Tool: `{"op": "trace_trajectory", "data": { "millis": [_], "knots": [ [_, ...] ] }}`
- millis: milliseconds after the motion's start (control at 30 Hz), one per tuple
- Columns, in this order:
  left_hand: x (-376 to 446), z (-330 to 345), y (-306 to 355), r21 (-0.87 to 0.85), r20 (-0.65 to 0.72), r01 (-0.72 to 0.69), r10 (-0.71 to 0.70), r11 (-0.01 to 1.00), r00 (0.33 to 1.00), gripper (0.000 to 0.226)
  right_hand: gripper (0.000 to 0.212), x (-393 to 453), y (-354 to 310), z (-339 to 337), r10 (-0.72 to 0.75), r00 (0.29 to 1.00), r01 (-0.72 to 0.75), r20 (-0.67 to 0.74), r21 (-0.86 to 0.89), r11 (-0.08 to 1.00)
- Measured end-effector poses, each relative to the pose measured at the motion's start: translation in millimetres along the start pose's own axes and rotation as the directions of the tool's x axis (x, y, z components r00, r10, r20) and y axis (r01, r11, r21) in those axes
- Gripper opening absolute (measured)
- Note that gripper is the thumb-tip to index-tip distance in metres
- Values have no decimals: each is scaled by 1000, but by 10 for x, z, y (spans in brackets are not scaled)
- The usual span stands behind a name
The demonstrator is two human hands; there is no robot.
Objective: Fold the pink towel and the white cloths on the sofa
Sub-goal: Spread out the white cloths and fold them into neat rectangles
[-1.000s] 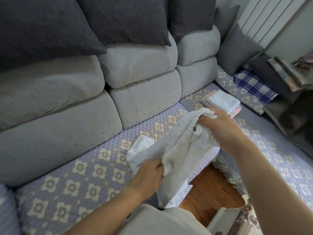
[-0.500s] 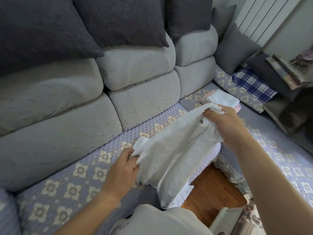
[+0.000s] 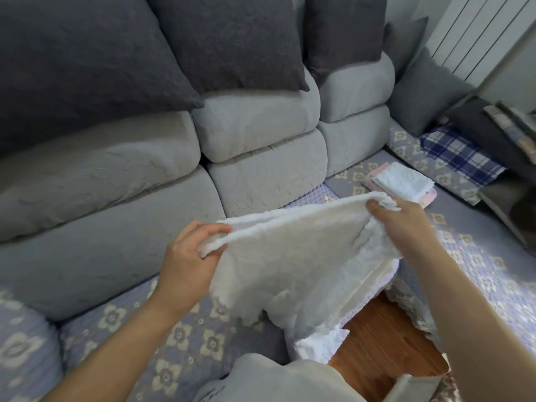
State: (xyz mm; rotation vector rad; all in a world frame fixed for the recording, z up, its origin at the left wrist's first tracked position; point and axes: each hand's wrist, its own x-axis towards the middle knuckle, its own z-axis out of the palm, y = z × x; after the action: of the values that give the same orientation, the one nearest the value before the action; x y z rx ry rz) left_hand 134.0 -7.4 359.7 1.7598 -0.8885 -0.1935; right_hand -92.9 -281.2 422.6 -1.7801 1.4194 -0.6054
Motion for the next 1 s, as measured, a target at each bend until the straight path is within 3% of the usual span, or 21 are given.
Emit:
{"op": "trace_trajectory", "data": {
  "millis": [100,233,367,467,533,600,667,733,767,867,933,1000],
  "knots": [
    [58,-40,29,-115,-2,207,-208,972,978,35,20,-35,49,46,-6,1000,6,-7,25,1000],
    [116,-110,14,-194,68,266,-258,944,964,47,19,-74,119,56,-25,1000,25,-7,20,999],
    [127,-129,-99,-281,176,392,-354,876,918,32,30,-97,212,55,13,1000,-12,-10,63,998],
    [53,-151,-168,-424,409,579,-423,696,808,70,32,-137,221,46,32,999,-32,-2,96,995],
    [-1,-169,-191,-397,470,621,-432,675,770,73,28,-167,226,32,34,999,-35,10,106,994],
    [-39,-140,-270,-258,407,635,-514,728,755,80,24,-198,236,36,49,998,-54,41,125,991],
    [-75,-76,-301,-163,313,596,-532,786,787,64,24,-223,249,53,52,995,-62,87,114,992],
    [-91,11,-281,-201,235,506,-460,839,856,38,24,-241,264,64,59,992,-71,112,102,992],
    [-78,37,-270,-288,198,507,-467,812,862,22,24,-247,276,70,66,991,-78,117,99,992],
    [-64,5,-280,-587,184,532,-540,610,821,23,23,-246,314,56,98,991,-108,95,104,989],
    [-86,-35,-327,-630,222,555,-559,543,799,42,23,-236,322,26,105,992,-112,70,102,988],
    [-118,-49,-308,-591,234,567,-551,574,801,35,24,-230,320,2,100,993,-105,57,82,991]
  ]
}}
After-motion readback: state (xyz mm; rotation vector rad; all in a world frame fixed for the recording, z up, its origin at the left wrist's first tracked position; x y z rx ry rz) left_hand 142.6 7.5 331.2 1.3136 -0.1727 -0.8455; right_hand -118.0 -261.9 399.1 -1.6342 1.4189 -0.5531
